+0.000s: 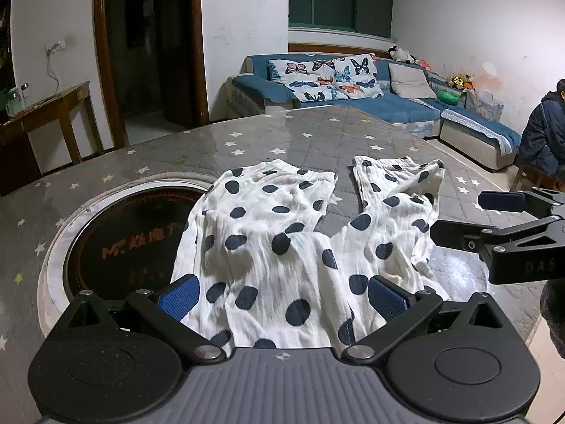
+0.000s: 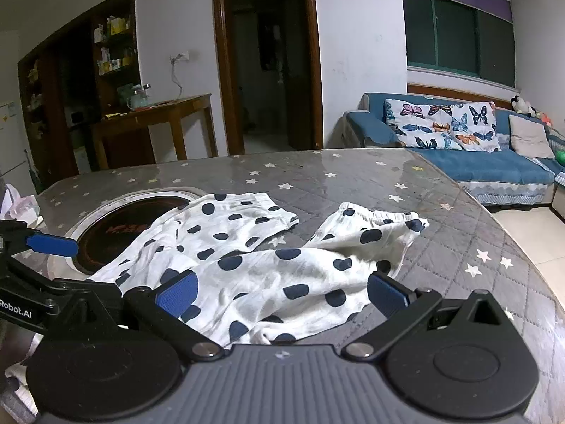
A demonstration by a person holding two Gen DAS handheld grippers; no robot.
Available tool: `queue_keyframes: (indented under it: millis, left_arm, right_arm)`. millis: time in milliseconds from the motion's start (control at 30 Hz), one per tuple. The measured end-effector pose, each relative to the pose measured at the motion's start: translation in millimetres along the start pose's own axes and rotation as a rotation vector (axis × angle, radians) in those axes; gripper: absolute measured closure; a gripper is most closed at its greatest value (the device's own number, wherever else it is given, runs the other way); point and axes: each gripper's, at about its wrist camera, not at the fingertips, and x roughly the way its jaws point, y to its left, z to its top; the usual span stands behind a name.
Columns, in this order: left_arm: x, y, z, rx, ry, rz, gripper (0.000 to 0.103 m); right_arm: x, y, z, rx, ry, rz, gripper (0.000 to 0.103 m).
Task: Fold clothes
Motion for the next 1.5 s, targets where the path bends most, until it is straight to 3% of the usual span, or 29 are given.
queue_keyframes:
  millis: [433, 800, 833, 867, 1033, 1167, 1367, 1500]
  left_arm:
    - [30, 9, 19, 0.016, 0.022, 0.032, 0.000]
    - [76, 34, 60, 0.023, 0.007, 0.091, 0.000]
    - [82, 37, 65, 0.031, 0.005, 0.077, 0.000]
    - [89, 39, 70, 0.079, -0.004, 0.014, 0.000]
    - [125, 40, 88, 0.151, -0.007, 0.045, 0.000]
    - [156, 44, 97, 0.185, 0.022, 0.055, 0.006]
    - [191, 46, 102, 0.230, 0.077, 0.008, 0.014]
    - [200, 40, 100, 0.275, 0.079, -0.031, 0.025]
  right_arm:
    - [27, -15, 14, 0.018, 0.027, -0.004, 0.000]
    - [62, -40, 31, 0.006, 0.068, -0.035, 0.000]
    - [65, -43, 33, 0.005, 0.071, -0.038, 0.000]
    - [68, -46, 35, 0.006, 0.074, -0.039, 0.000]
    - [85, -60, 46, 0.009, 0.093, -0.033, 0.000]
    - [98, -62, 54, -0.012, 0.102, -0.012, 0.000]
    - [120, -61, 63, -0.048, 0.136, 0.026, 0.000]
    - [132, -59, 67, -0.072, 0.154, 0.032, 0.000]
